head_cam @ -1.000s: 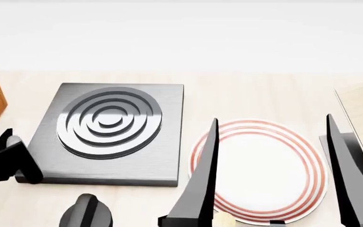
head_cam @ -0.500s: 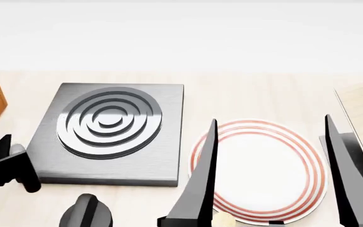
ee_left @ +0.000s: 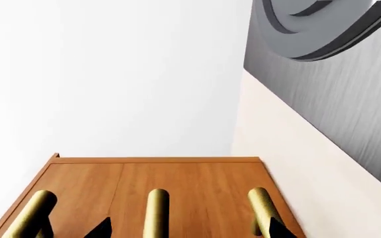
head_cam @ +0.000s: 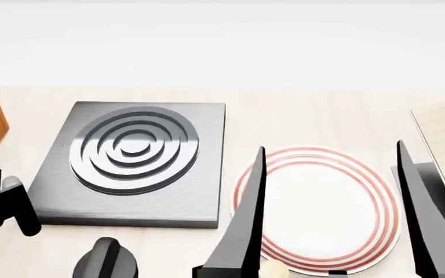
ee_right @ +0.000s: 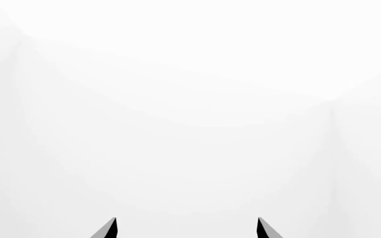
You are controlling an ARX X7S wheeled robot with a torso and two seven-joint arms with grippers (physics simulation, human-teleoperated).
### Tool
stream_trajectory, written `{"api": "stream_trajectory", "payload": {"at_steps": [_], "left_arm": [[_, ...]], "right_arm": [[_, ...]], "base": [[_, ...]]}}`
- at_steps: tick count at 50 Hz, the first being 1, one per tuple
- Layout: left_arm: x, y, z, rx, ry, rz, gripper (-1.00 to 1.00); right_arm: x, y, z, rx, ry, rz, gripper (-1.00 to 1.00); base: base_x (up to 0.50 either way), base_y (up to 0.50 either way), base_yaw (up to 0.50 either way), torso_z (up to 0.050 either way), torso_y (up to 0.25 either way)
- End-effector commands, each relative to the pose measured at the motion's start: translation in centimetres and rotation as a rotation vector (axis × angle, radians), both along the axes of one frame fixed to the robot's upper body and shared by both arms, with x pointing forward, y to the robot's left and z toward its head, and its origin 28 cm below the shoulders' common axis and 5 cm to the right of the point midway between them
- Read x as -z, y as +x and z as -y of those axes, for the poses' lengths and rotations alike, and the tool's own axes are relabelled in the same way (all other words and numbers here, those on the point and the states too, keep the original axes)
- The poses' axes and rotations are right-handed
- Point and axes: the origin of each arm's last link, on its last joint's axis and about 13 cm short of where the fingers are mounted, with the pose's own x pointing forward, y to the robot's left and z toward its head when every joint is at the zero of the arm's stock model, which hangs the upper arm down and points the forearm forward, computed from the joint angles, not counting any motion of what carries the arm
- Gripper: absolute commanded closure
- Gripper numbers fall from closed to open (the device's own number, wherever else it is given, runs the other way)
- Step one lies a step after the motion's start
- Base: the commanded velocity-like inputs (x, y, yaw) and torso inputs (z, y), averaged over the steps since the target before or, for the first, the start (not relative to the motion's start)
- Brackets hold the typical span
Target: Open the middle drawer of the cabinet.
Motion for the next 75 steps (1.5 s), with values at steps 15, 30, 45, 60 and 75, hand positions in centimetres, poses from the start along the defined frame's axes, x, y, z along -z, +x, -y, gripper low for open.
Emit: {"api": "stream_trajectory", "payload": {"at_steps": [15,30,45,60,75], "left_arm": [[-0.9,0.0,-1.0,-0.069,0.007,-0.013,-1.00],[-1.2,0.0,-1.2,-0.077,0.031,-0.018,-1.00],[-1.4,-0.2,-1.7,-0.106,0.042,-0.015,-1.00],[-1.0,-0.5,-1.9,-0.126,0.042,-0.027,-1.00],[-1.0,-0.7,-2.2,-0.159,0.059,-0.013,-1.00]], "right_arm": [[0.1,-0.1,0.0,-0.003,-0.005,-0.007,-1.00],[0.1,-0.1,-0.1,0.001,-0.013,-0.005,-1.00],[0.1,-0.1,-0.1,0.000,-0.015,-0.006,-1.00],[0.2,0.0,-0.1,-0.001,-0.016,-0.012,-1.00],[0.2,0.0,-0.1,-0.002,-0.019,-0.012,-1.00]], "base": [[0.00,0.00,0.00,0.000,0.000],[0.00,0.00,0.00,0.000,0.000],[0.00,0.00,0.00,0.000,0.000],[0.00,0.00,0.00,0.000,0.000],[0.00,0.00,0.00,0.000,0.000]]}}
